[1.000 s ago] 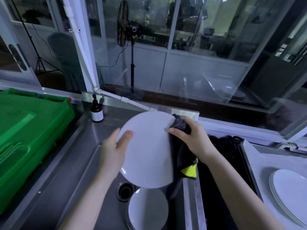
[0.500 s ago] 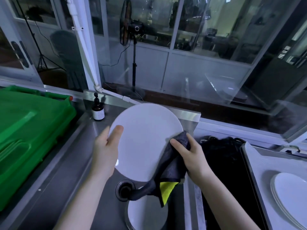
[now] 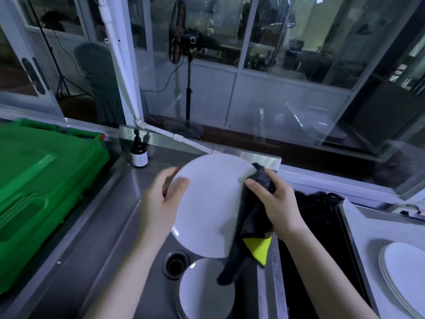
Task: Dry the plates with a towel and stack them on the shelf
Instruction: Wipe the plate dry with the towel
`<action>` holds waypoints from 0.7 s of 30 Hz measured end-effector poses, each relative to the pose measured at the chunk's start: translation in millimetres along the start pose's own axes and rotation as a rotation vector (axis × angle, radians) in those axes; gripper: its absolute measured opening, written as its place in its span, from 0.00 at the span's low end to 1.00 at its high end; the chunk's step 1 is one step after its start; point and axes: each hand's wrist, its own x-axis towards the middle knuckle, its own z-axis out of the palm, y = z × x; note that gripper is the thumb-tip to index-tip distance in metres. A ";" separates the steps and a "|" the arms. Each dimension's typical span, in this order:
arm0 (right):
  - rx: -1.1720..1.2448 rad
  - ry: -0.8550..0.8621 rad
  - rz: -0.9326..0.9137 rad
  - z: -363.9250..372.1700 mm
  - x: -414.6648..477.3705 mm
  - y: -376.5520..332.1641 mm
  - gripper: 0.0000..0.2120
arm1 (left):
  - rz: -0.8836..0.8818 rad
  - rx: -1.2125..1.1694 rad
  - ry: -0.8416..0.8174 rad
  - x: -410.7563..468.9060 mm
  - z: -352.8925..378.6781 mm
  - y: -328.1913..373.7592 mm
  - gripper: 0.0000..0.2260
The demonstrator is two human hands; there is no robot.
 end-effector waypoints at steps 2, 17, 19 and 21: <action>0.203 0.128 0.182 2.9 -9.8 12.3 0.07 | -0.091 -0.121 0.034 -22.8 11.4 -11.4 0.21; -0.427 -0.257 -0.167 -2.2 18.0 -17.4 0.08 | 0.200 0.180 -0.286 20.6 -1.6 18.5 0.12; -0.170 -0.084 -0.081 -5.4 11.2 -9.3 0.07 | 0.123 0.043 -0.067 5.1 -0.1 6.3 0.14; 0.113 0.086 0.062 -2.0 1.2 -0.7 0.08 | 0.091 -0.107 0.035 -14.5 10.1 -4.1 0.18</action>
